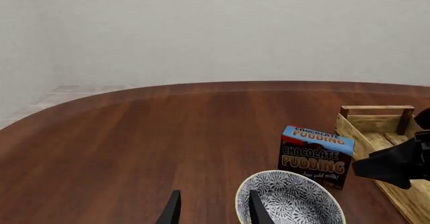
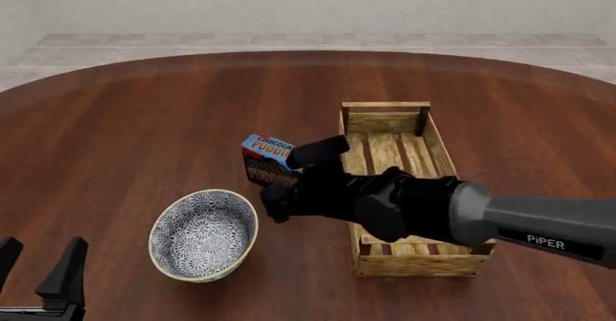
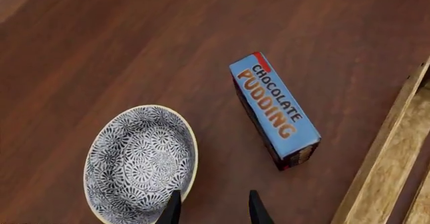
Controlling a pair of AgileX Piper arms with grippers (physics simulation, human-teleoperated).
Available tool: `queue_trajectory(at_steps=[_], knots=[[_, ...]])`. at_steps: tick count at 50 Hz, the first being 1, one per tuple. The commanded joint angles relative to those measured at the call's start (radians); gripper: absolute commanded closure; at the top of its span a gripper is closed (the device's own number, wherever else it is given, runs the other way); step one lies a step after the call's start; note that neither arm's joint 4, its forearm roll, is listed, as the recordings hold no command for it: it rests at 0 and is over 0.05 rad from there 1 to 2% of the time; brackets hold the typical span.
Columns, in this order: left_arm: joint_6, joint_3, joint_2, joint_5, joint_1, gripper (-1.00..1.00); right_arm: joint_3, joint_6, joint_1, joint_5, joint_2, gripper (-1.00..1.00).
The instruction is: Pick up the bowl on the left and put it in the tray.
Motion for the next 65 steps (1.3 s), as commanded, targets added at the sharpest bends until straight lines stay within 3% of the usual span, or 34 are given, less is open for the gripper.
queue_trajectory(at_steps=[1,27,35,65], knots=[[0.000,0.000,0.000,0.000,0.000,-1.00,-0.015,0.020,0.031,-0.018,0.048,-1.00],[0.000,0.000,0.000,0.000,0.000,-1.00,-0.040,0.088,0.107,-0.061,0.118,-1.00],[0.000,0.000,0.000,0.000,0.000,-1.00,-0.062,0.083,0.094,-0.062,0.146,-1.00],[0.000,0.000,0.000,0.000,0.000,-1.00,-0.099,0.161,0.118,-0.146,0.311,-1.00]])
